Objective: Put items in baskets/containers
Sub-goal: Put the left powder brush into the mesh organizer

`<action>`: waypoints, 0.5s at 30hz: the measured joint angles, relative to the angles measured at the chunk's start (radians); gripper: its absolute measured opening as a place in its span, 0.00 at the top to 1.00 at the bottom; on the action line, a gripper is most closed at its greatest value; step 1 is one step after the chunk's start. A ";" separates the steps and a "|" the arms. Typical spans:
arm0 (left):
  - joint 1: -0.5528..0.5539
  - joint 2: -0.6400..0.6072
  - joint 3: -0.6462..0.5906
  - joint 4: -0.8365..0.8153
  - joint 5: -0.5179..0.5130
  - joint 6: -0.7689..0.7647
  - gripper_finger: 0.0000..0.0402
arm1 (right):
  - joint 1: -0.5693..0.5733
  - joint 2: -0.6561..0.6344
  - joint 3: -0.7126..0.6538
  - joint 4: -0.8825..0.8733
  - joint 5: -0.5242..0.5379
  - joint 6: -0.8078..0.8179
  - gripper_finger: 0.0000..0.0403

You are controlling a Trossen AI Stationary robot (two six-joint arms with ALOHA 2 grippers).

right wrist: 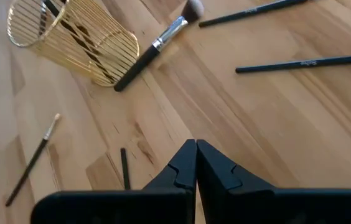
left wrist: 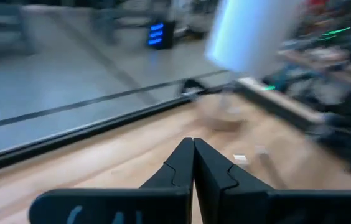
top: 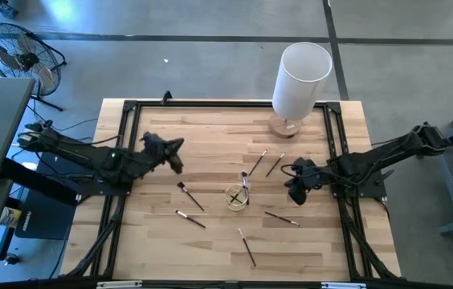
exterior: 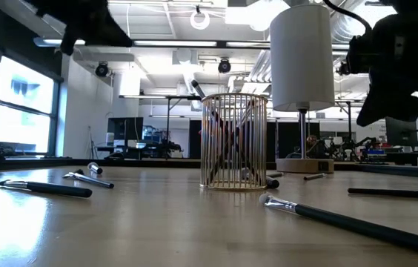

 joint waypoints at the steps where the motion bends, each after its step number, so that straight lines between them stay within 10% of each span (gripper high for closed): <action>1: 0.032 0.020 0.045 -0.095 0.007 -0.044 1.00 | 0.000 0.000 0.000 -0.002 0.003 0.006 1.00; 8: 0.341 0.146 0.310 -0.613 0.254 -0.276 1.00 | -0.001 0.000 -0.001 0.002 0.047 0.012 0.99; 15: 0.652 0.252 0.353 -0.693 0.615 -0.336 0.92 | -0.002 0.000 0.000 0.000 0.097 0.012 0.99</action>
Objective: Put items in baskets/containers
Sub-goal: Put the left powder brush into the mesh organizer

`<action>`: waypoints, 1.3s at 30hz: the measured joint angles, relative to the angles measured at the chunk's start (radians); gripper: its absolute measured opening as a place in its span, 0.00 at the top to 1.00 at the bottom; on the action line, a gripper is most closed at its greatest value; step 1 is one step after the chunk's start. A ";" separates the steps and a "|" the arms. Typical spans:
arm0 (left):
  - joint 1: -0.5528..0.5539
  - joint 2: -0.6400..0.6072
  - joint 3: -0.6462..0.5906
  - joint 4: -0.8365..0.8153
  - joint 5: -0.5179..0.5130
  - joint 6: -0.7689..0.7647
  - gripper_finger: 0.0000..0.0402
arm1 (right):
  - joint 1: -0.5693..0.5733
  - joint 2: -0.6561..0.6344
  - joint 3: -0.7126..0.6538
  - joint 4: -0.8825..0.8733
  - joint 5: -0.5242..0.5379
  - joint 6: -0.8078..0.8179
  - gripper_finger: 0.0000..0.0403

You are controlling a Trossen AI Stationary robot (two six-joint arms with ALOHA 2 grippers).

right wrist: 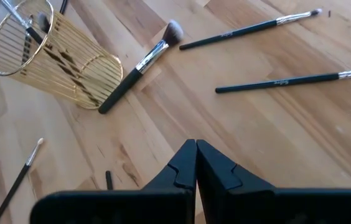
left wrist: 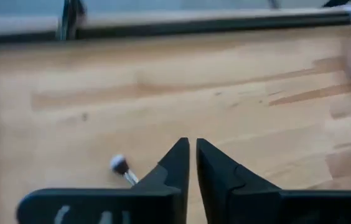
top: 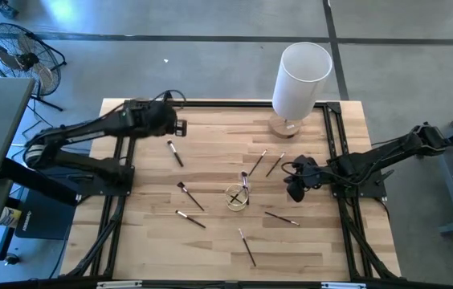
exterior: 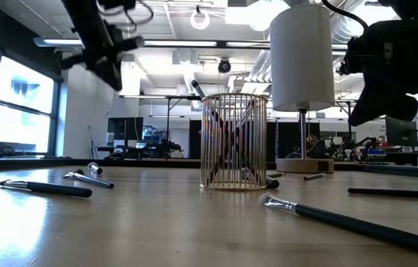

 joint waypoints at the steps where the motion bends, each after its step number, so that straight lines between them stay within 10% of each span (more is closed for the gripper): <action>1: 0.038 0.016 0.000 -0.018 0.049 -0.021 0.90 | 0.000 0.000 0.000 0.000 0.001 0.002 0.99; 13: 0.297 0.211 -0.100 0.023 0.350 -0.111 0.63 | 0.001 0.000 0.000 0.000 0.009 0.055 0.99; 39: 0.353 0.471 -0.159 0.149 0.375 -0.237 0.59 | 0.001 0.000 0.001 0.001 0.046 0.041 0.99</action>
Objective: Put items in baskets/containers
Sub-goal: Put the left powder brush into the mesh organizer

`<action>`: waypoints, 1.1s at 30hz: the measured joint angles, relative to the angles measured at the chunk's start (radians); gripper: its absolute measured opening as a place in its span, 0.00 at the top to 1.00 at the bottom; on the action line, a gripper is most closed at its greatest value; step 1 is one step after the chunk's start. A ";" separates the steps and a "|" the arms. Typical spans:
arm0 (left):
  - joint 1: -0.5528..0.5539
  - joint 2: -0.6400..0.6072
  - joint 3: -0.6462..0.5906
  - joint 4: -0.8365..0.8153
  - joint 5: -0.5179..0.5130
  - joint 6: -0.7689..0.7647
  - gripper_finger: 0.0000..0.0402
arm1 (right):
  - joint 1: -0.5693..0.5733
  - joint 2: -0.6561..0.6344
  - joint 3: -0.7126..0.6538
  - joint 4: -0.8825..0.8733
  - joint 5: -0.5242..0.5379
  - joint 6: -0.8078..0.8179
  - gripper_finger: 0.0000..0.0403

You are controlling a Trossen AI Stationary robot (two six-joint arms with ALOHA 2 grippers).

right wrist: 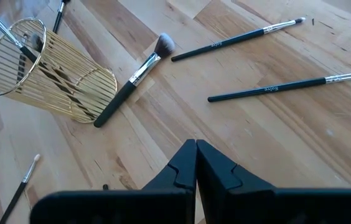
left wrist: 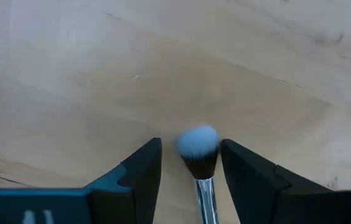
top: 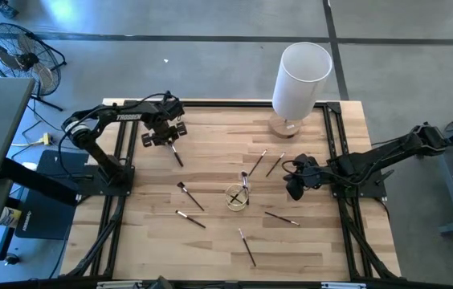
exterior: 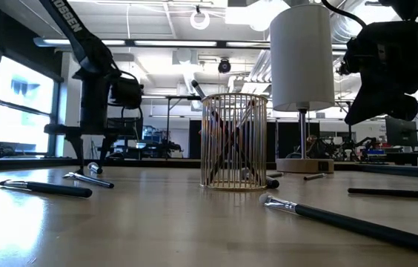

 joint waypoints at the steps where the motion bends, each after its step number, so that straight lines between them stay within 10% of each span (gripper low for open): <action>1: 0.000 0.000 0.000 0.003 -0.002 -0.001 0.59 | 0.000 0.000 0.000 0.000 0.001 0.001 1.00; 33: -0.071 -0.001 0.004 0.008 -0.056 0.117 0.99 | 0.000 0.000 0.000 0.049 0.016 0.011 0.99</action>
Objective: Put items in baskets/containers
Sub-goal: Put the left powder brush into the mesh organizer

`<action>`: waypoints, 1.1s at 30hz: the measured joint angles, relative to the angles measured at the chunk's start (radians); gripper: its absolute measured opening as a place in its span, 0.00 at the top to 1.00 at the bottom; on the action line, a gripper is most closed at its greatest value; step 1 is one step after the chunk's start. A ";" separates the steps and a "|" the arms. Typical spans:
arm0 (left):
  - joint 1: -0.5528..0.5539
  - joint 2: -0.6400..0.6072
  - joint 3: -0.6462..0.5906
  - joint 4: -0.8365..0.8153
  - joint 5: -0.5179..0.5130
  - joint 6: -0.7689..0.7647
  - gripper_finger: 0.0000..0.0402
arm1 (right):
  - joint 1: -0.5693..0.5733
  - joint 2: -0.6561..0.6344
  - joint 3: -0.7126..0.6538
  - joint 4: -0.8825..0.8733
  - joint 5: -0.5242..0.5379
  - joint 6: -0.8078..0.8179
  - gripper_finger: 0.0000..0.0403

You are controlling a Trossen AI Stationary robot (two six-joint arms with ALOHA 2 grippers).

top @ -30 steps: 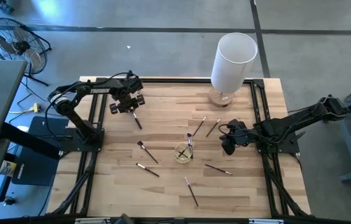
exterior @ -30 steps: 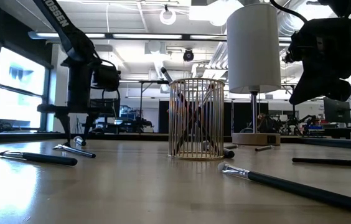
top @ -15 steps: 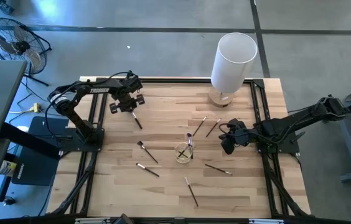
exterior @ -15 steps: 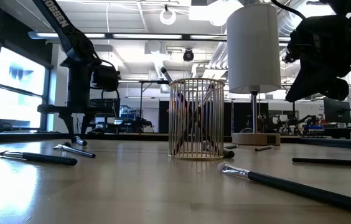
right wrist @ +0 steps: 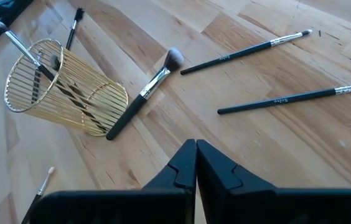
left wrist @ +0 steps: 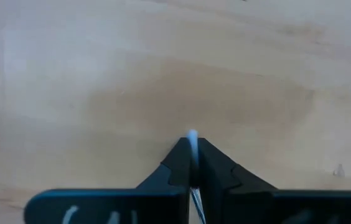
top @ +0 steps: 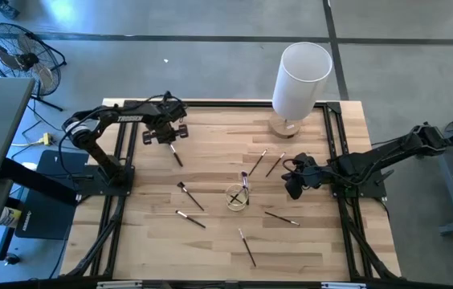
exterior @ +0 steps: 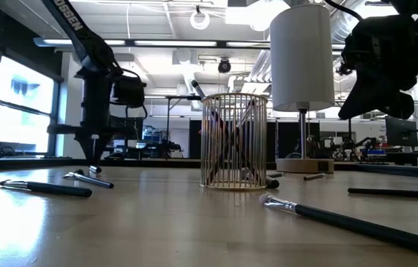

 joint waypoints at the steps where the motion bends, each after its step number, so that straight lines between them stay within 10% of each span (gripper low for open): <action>1: -0.015 -0.007 0.002 0.007 -0.007 0.013 0.99 | 0.000 0.000 0.000 0.000 -0.001 0.000 0.99; 21: -0.370 -0.453 0.042 0.164 -0.315 0.179 0.99 | 0.001 0.000 0.000 -0.002 -0.034 -0.022 0.99; 33: -0.761 -0.471 0.045 0.811 -0.353 0.844 0.99 | 0.001 0.000 0.000 -0.002 -0.035 -0.043 0.99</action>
